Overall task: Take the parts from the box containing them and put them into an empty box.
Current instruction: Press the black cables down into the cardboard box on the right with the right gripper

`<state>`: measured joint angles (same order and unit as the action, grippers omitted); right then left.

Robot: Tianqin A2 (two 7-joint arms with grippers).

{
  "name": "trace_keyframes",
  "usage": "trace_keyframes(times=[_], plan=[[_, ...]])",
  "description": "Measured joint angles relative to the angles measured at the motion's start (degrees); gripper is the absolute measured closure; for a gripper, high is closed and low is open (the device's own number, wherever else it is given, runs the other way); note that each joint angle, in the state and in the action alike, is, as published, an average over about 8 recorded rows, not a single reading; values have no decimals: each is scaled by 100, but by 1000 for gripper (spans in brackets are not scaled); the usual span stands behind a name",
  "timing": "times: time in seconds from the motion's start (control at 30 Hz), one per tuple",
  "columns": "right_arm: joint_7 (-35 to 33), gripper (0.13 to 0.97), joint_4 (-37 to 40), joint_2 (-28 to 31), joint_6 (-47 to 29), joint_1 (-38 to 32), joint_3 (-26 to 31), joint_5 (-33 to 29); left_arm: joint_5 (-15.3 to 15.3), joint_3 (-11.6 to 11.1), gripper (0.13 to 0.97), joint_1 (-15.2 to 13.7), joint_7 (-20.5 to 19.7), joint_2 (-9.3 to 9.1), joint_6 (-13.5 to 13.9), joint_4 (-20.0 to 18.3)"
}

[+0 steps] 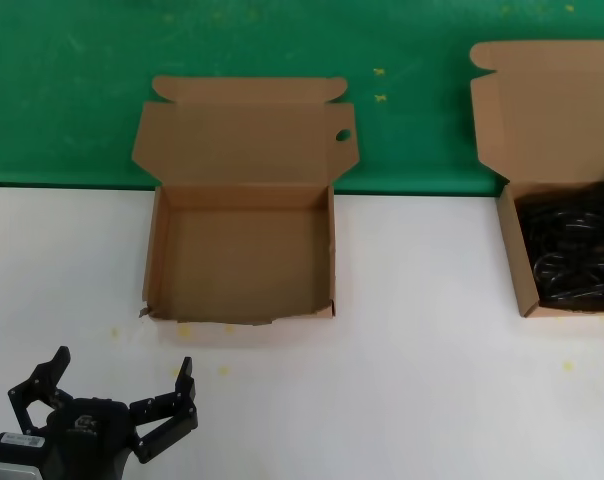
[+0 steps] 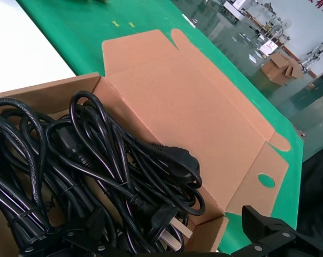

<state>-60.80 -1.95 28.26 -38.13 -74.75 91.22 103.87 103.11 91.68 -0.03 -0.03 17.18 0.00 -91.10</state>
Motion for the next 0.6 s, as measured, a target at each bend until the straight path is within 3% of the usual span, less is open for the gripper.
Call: trace_keyframes(times=[0.37,0.6], plan=[[-17,279,18,-7,-13,14,-71,65,0,0,132,0,0,0,0,0],[34,431,24,-22,-24,22,-90,83,0,0,132,0,0,0,0,0]])
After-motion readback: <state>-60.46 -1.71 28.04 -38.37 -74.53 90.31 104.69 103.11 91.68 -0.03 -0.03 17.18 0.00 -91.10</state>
